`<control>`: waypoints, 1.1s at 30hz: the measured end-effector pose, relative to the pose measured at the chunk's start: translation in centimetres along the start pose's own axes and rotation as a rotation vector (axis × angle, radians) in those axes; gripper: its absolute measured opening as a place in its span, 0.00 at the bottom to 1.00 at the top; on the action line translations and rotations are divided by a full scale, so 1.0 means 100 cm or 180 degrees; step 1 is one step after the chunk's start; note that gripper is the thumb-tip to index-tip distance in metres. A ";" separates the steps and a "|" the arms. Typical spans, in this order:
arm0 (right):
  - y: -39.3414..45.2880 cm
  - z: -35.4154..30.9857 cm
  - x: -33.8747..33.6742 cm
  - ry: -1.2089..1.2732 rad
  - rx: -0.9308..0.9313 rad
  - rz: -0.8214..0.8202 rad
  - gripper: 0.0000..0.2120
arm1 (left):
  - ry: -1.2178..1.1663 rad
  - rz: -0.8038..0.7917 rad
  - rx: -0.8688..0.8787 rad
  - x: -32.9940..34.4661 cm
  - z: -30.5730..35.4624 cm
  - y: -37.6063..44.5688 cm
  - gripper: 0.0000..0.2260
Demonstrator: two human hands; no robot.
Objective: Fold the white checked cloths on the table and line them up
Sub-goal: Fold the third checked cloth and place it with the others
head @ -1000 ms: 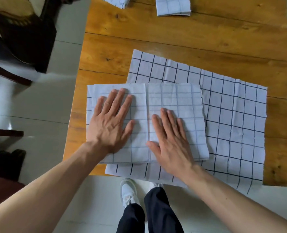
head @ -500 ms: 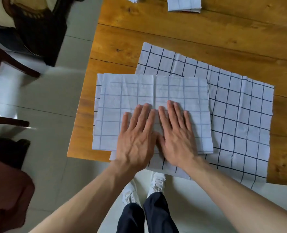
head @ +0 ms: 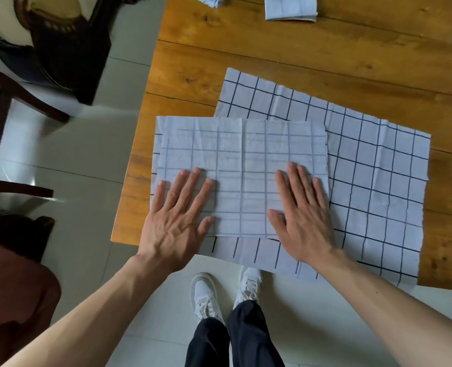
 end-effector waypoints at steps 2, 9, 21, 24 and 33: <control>-0.003 0.007 -0.003 0.0010 -0.0010 -0.0011 0.35 | 0.0033 -0.0003 -0.0021 0.003 -0.007 -0.004 0.29; -0.005 0.010 -0.003 0.0037 0.0006 -0.0010 0.35 | 0.0190 -0.0003 0.0085 0.004 -0.020 -0.011 0.31; -0.008 -0.066 0.014 0.0508 -0.0550 -0.0116 0.34 | -0.0211 0.0319 0.0322 -0.016 0.032 0.002 0.27; -0.011 -0.058 0.022 0.0330 -0.0598 -0.0201 0.35 | -0.0244 0.0261 0.0436 -0.008 0.030 0.001 0.28; -0.025 -0.010 0.008 -0.0169 -0.0563 -0.0293 0.33 | 0.0187 0.0224 0.0612 -0.002 0.006 -0.008 0.28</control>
Point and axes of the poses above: each hand's wrist, its own y-axis towards the middle knuckle, its own x-axis out of the palm, z = x × y, the point moved 1 cm from there along y, towards the middle knuckle, and after that the axes turned 15 degrees about y, right-handed, at the moved point
